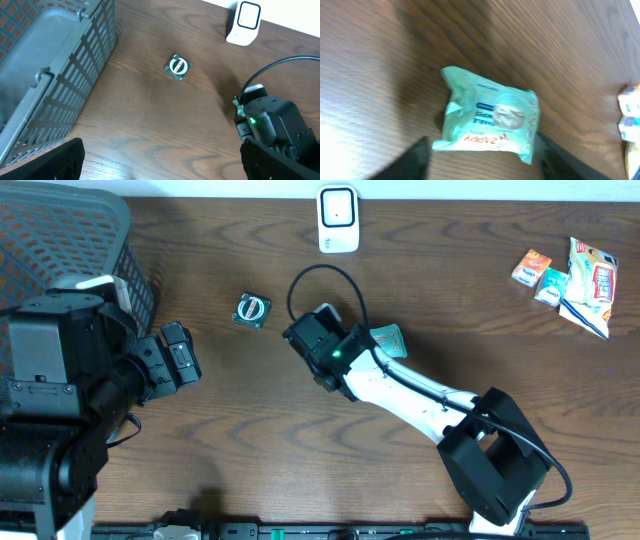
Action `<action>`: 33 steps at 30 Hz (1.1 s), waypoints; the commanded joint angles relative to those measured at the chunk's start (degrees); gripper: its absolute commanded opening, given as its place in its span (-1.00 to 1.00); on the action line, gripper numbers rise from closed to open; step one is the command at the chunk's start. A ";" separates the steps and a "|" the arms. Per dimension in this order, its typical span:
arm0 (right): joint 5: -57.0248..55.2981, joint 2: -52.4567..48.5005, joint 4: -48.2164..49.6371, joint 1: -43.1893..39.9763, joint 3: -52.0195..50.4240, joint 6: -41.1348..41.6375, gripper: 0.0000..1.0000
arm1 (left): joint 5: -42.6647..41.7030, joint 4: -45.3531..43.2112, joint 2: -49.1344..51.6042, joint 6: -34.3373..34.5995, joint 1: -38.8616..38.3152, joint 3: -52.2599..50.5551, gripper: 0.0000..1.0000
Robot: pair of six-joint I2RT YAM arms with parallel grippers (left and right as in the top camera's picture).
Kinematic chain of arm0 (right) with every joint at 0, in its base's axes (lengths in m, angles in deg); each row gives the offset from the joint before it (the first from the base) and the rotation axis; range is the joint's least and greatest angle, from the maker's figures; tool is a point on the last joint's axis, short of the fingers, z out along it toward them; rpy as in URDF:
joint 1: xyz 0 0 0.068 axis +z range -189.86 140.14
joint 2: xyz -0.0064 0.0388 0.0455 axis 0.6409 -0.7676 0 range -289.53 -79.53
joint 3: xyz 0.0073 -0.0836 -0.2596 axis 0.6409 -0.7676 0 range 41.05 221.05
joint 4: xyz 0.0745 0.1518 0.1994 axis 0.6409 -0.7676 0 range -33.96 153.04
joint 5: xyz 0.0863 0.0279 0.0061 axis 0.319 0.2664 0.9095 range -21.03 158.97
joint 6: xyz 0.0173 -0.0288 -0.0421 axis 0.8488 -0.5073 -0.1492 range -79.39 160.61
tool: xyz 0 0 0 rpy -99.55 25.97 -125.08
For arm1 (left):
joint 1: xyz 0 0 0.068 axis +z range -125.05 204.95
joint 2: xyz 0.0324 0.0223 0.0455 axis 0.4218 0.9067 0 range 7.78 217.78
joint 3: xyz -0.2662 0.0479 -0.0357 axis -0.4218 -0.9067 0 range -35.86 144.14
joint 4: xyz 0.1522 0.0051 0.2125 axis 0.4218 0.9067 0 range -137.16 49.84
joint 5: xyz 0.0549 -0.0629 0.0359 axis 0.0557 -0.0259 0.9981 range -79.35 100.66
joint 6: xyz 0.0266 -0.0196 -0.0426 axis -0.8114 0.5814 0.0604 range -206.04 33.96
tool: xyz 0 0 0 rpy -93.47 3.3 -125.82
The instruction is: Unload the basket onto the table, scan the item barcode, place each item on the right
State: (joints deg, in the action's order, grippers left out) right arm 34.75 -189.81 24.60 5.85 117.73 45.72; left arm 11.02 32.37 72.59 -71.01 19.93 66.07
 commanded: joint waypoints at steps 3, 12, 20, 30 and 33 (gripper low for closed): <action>0.35 0.13 -5.46 -3.37 9.49 7.15 0.58 | 0.31 0.17 -0.09 -0.11 0.13 0.42 0.96; 42.25 -0.26 -11.58 -21.46 10.47 13.07 0.97 | 0.31 0.17 -0.09 -0.11 0.13 0.42 0.96; 61.53 -0.33 -5.57 -28.22 -1.84 22.32 0.86 | 0.31 0.17 -0.09 -0.11 0.13 0.42 0.96; 51.82 -0.33 2.86 -28.22 -7.39 44.28 0.63 | 0.31 0.17 -0.09 -0.11 0.13 0.42 0.96; 51.25 -0.33 6.64 -28.22 -7.39 46.10 0.19 | 0.31 0.17 -0.09 -0.11 0.13 0.39 0.96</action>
State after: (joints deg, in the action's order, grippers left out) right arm 88.87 -189.83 29.10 -22.38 110.52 86.83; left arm 11.02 32.37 72.59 -71.01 19.93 66.07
